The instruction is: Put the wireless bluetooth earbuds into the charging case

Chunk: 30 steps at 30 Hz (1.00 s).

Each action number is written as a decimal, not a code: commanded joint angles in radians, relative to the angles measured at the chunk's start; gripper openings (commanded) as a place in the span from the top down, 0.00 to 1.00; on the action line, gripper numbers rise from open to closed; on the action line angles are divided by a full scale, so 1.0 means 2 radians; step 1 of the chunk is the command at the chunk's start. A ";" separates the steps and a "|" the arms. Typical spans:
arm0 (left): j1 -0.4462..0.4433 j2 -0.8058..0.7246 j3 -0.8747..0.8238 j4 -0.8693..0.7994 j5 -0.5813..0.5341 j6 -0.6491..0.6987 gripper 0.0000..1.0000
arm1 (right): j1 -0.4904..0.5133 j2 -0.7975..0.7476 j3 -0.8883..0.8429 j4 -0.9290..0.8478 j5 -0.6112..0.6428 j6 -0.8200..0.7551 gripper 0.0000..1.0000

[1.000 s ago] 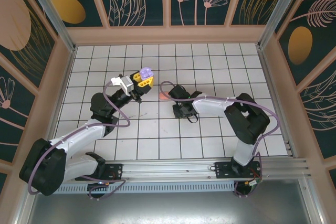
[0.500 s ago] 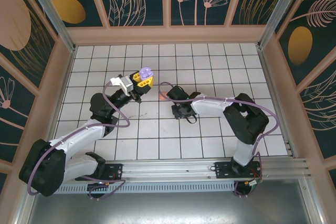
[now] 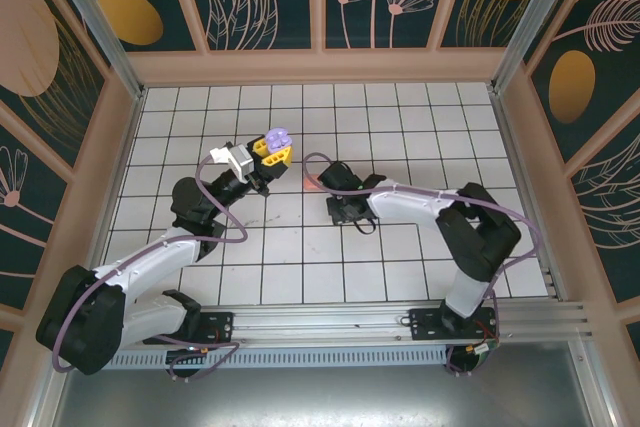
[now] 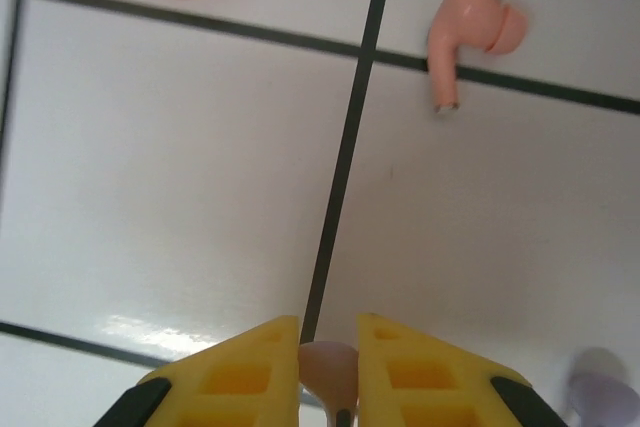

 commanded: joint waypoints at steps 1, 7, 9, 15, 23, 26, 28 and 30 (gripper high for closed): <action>0.000 -0.012 -0.002 0.006 0.004 0.013 1.00 | 0.004 -0.053 0.021 -0.019 0.026 0.007 0.82; 0.000 -0.013 -0.002 -0.010 0.011 0.033 1.00 | 0.003 -0.124 0.049 -0.030 0.042 -0.004 0.82; 0.000 -0.013 -0.002 -0.020 0.014 0.041 1.00 | 0.004 -0.149 0.062 -0.029 0.045 -0.012 0.82; -0.002 -0.005 -0.001 -0.026 0.023 0.052 1.00 | 0.004 -0.214 0.107 0.002 0.040 -0.046 0.82; -0.014 0.015 0.013 -0.039 0.029 0.079 1.00 | 0.009 -0.270 0.141 0.083 0.006 -0.091 0.81; -0.017 0.029 0.024 -0.039 0.034 0.077 1.00 | 0.015 -0.284 0.131 0.126 -0.019 -0.111 0.81; -0.019 0.037 0.031 -0.037 0.037 0.072 1.00 | 0.021 -0.292 0.120 0.153 -0.033 -0.122 0.81; -0.020 0.046 0.038 -0.034 0.041 0.066 1.00 | 0.026 -0.293 0.111 0.173 -0.045 -0.130 0.81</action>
